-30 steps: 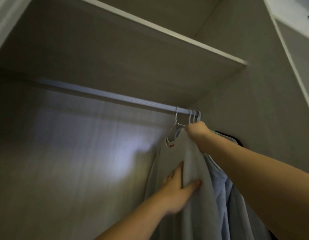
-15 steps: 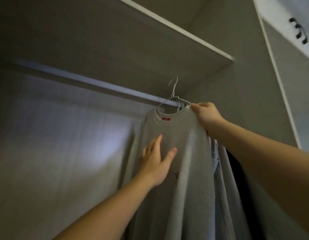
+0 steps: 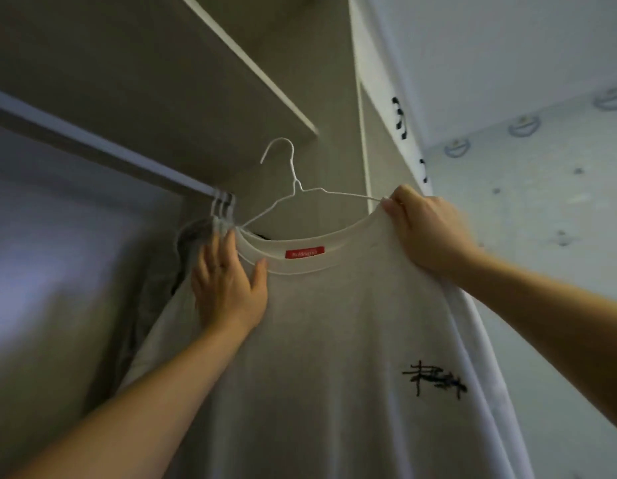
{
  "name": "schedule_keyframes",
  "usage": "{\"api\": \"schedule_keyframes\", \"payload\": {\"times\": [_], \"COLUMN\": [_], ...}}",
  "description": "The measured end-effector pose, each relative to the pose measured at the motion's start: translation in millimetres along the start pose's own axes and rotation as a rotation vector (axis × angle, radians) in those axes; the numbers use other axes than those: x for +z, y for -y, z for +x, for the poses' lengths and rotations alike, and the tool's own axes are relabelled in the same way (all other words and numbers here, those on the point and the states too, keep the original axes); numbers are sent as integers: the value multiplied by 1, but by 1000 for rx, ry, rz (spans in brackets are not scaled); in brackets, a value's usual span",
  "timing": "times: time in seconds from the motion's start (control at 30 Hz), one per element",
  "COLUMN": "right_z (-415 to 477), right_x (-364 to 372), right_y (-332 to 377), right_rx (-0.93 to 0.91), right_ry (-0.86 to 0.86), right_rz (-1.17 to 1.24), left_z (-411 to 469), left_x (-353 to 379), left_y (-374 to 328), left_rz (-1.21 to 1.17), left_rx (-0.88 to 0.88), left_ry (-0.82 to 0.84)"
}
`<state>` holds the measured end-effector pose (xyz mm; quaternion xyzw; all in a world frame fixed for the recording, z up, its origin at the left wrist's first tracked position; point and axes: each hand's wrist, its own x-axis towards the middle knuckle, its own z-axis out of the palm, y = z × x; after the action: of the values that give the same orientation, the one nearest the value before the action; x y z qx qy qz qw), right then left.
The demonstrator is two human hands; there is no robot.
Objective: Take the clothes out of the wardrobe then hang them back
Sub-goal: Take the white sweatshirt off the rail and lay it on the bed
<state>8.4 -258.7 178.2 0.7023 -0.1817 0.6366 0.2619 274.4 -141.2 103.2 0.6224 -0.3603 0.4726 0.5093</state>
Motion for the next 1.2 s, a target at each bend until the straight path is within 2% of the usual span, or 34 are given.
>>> {"api": "schedule_keyframes", "payload": {"times": [0.3, 0.57, 0.67, 0.87, 1.03, 1.2], "right_z": [-40, -105, -136, -219, -295, -379], "right_x": [-132, -256, -297, -368, -406, -418], "right_y": [-165, -309, -354, -433, -463, -484], "right_rx": [20, 65, 98, 246, 371, 496], "right_ry": [-26, 36, 90, 155, 226, 278], "right_rz": [-350, -563, -609, -716, -804, -794], "left_z": [-54, -143, -179, -264, -347, -430], "left_x": [53, 128, 159, 217, 261, 308], "left_y": [-187, -360, -417, -525, -589, -633], "left_rz": [-339, -721, -758, -827, -838, -837], "left_rx": [215, 184, 167, 149, 171, 194], "left_ry": [41, 270, 317, 514, 643, 696]}}
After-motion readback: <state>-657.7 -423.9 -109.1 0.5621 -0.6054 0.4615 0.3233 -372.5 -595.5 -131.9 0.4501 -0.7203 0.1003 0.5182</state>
